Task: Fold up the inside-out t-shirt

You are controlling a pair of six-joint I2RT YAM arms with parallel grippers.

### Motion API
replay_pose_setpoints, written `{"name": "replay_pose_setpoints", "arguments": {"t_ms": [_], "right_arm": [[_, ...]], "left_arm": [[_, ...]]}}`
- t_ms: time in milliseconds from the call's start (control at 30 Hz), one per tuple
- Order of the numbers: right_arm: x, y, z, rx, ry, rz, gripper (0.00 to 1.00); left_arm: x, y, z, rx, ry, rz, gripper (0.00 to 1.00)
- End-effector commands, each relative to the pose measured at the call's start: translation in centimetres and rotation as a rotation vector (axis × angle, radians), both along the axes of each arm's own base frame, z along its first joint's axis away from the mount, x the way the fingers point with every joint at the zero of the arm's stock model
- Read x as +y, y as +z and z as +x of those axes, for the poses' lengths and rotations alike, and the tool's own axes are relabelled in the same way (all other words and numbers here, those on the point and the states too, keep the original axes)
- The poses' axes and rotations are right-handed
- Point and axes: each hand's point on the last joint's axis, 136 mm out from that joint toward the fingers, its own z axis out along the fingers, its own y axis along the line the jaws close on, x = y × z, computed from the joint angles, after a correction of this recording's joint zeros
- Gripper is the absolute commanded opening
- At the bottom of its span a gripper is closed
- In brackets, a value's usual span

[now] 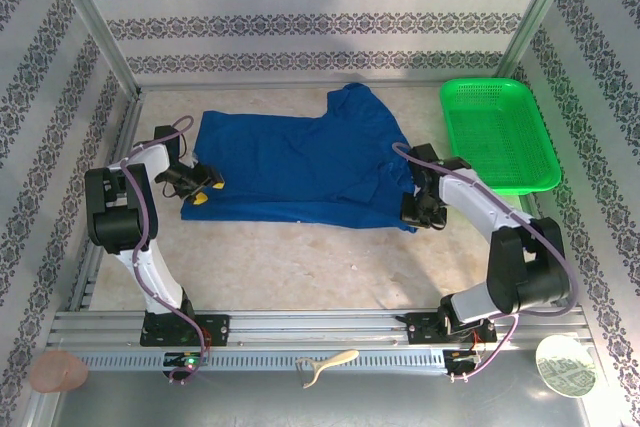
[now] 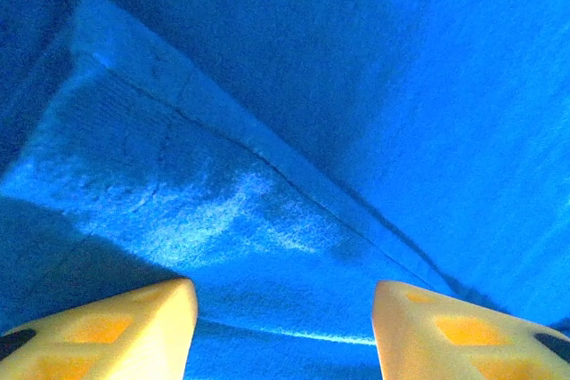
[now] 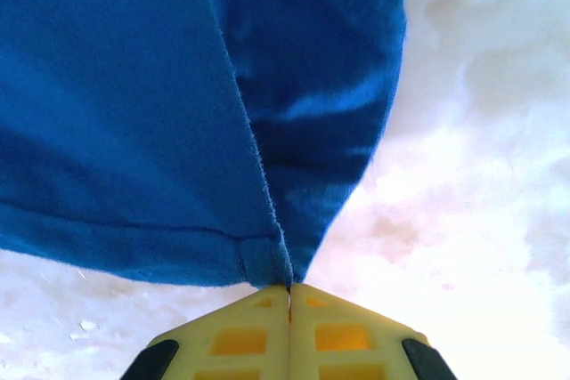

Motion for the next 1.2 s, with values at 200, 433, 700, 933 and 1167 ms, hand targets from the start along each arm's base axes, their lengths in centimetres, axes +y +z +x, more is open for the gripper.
{"name": "replay_pose_setpoints", "arguments": {"t_ms": [200,433,700,933,1167], "right_arm": [[-0.7,0.2,0.3,-0.012,-0.066,0.012,0.00],[-2.7,0.5,5.3,-0.012,-0.068,-0.113,0.48],[0.8,5.4,9.5,-0.194,-0.063,0.011,0.50],[6.3,3.6,10.7,-0.150,-0.014,0.133,0.50],[8.9,1.5,10.5,-0.117,-0.036,0.182,0.52]], "left_arm": [[0.4,-0.3,-2.2,0.052,-0.026,0.046,0.56],[0.9,3.8,0.6,-0.038,-0.002,0.028,0.58],[1.9,7.0,2.1,-0.096,0.016,0.075,0.62],[4.4,4.5,0.3,-0.008,-0.004,0.238,0.62],[4.9,2.7,-0.4,0.026,0.007,0.268,0.61]]}}
